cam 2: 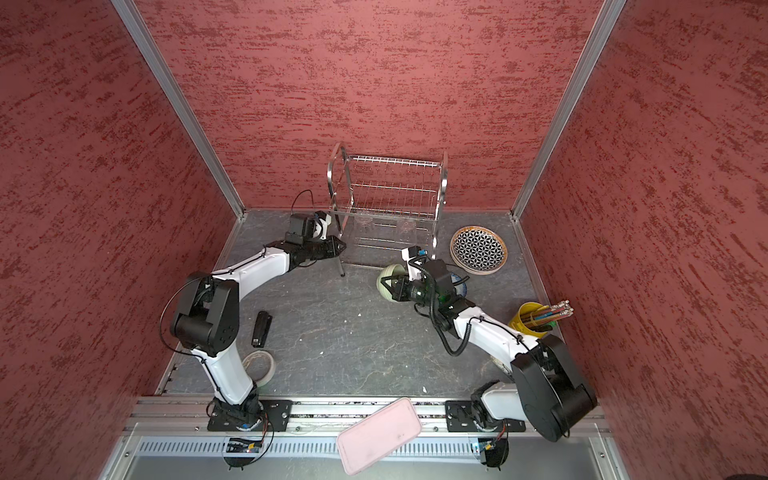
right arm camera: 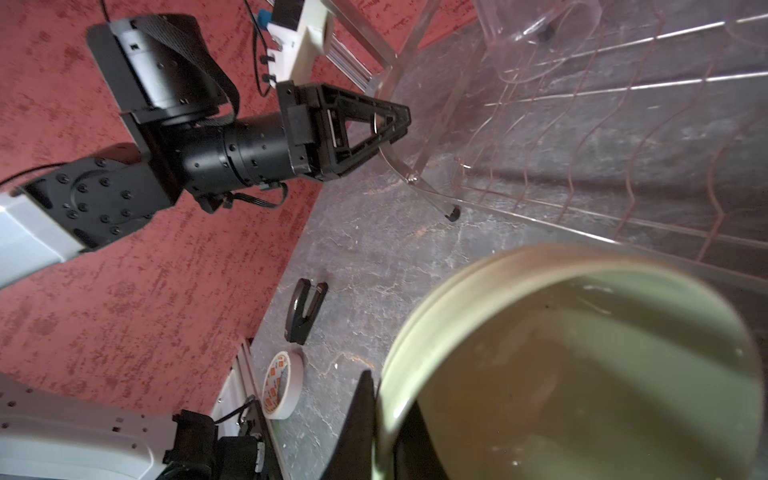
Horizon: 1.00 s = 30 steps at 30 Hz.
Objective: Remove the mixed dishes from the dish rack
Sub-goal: 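Carry the pale green bowl toward the blue-and-white bowl on the table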
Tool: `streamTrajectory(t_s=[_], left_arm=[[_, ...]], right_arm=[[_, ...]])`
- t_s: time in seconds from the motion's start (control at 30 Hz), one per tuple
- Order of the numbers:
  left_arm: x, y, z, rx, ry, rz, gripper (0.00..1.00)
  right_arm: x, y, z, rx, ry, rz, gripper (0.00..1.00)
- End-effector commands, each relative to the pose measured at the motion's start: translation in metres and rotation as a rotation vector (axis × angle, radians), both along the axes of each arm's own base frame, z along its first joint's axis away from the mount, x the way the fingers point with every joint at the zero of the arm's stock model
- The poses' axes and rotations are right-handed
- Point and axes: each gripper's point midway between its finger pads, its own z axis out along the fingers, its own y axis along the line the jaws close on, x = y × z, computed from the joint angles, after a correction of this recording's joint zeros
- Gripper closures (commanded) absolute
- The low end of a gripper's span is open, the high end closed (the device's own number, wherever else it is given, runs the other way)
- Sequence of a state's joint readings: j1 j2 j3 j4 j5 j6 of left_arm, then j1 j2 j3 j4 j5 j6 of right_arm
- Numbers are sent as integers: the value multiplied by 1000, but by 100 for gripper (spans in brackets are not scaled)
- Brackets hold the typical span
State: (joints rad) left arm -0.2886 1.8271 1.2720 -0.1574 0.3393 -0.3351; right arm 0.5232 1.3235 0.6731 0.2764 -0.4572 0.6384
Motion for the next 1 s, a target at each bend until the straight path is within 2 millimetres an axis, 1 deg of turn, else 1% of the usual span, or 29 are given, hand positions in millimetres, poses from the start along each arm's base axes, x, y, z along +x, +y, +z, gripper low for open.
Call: streamTrajectory(t_s=[0.0, 0.13, 0.3, 0.47, 0.7, 0.87, 0.97], left_arm=[[3, -4, 20, -12, -47, -14, 72], [4, -5, 21, -14, -50, -16, 72], [4, -5, 22, -14, -51, -15, 72], [3, -4, 21, -13, -48, -15, 73], [2, -4, 21, -12, -50, -14, 73], [2, -5, 21, -12, -48, -15, 73], [2, -5, 20, -9, -49, -14, 73]], right_arm=[[5, -1, 26, -72, -102, -26, 100], [1, -2, 20, -114, -91, -21, 100], [0, -10, 19, -189, -93, -49, 100], [4, -29, 12, -314, -78, -120, 100], [6, -51, 10, -412, -73, -198, 100], [8, -72, 2, -525, -40, -267, 100], [10, -81, -1, -578, -30, -295, 100]])
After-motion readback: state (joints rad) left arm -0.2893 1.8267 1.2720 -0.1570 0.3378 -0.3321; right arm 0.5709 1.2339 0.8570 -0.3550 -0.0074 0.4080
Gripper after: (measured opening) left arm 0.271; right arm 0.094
